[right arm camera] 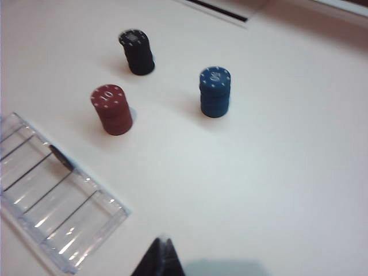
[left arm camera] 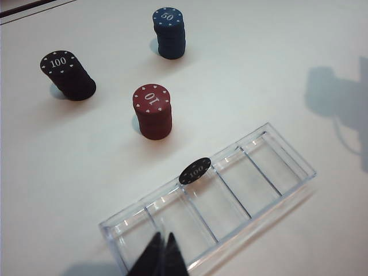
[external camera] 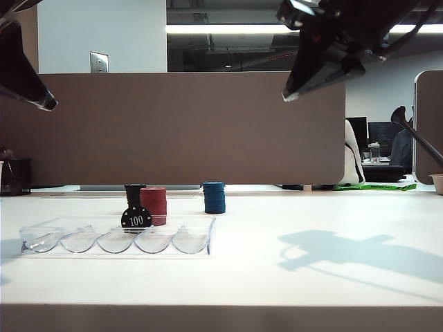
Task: Pick up the chip in the box and place it on the pile of chips with the same color.
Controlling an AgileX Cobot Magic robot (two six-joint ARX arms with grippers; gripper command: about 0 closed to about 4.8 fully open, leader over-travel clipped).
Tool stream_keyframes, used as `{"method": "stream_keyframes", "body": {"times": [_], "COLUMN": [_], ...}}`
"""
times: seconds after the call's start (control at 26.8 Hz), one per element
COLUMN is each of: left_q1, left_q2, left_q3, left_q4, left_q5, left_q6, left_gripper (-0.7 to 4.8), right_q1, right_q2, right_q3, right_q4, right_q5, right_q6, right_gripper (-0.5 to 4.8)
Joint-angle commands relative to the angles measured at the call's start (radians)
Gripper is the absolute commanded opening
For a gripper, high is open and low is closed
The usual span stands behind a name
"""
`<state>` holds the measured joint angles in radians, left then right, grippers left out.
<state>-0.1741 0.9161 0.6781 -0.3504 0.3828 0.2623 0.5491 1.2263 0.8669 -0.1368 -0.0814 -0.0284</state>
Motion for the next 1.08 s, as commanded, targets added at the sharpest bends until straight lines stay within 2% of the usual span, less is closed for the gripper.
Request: {"method": "stream_keyframes", "body": {"times": [0.04, 0.22, 0.37, 0.56, 0.6, 0.64, 0.82, 0.9, 1.08], "left_q1": [-0.001, -0.001, -0.001, 0.001, 0.001, 0.000, 0.000, 0.000, 0.000], "left_q2": [-0.001, 0.004, 0.024, 0.107, 0.154, 0.192, 0.305, 0.352, 0.439], "left_q3": [0.003, 0.003, 0.004, 0.006, 0.007, 0.015, 0.118, 0.173, 0.271], "left_q4": [0.018, 0.043, 0.062, 0.060, 0.058, 0.035, -0.082, -0.089, -0.098], "left_q5": [0.006, 0.006, 0.047, 0.071, 0.081, 0.093, 0.085, 0.089, 0.123], "left_q6": [-0.009, -0.002, 0.146, 0.254, 0.325, 0.394, 0.560, 0.620, 0.651], "left_gripper": [-0.06, -0.06, -0.06, -0.06, -0.06, -0.06, -0.06, -0.06, -0.06], "right_q1": [0.000, 0.000, 0.000, 0.000, 0.000, 0.000, 0.000, 0.000, 0.000], "right_q2": [0.004, 0.003, 0.003, 0.003, 0.003, 0.003, 0.003, 0.003, 0.003], "right_q3": [0.002, 0.002, 0.002, 0.002, 0.002, 0.002, 0.002, 0.001, 0.001], "right_q4": [-0.001, 0.000, 0.000, 0.000, -0.001, -0.001, -0.002, -0.002, -0.003], "right_q5": [0.020, 0.019, 0.019, 0.016, 0.016, 0.016, 0.014, 0.011, 0.009], "right_q6": [-0.005, -0.005, -0.005, -0.005, -0.006, -0.005, -0.005, -0.005, -0.006], "right_gripper": [-0.06, -0.06, -0.06, -0.06, -0.06, -0.06, -0.06, -0.06, -0.06]}}
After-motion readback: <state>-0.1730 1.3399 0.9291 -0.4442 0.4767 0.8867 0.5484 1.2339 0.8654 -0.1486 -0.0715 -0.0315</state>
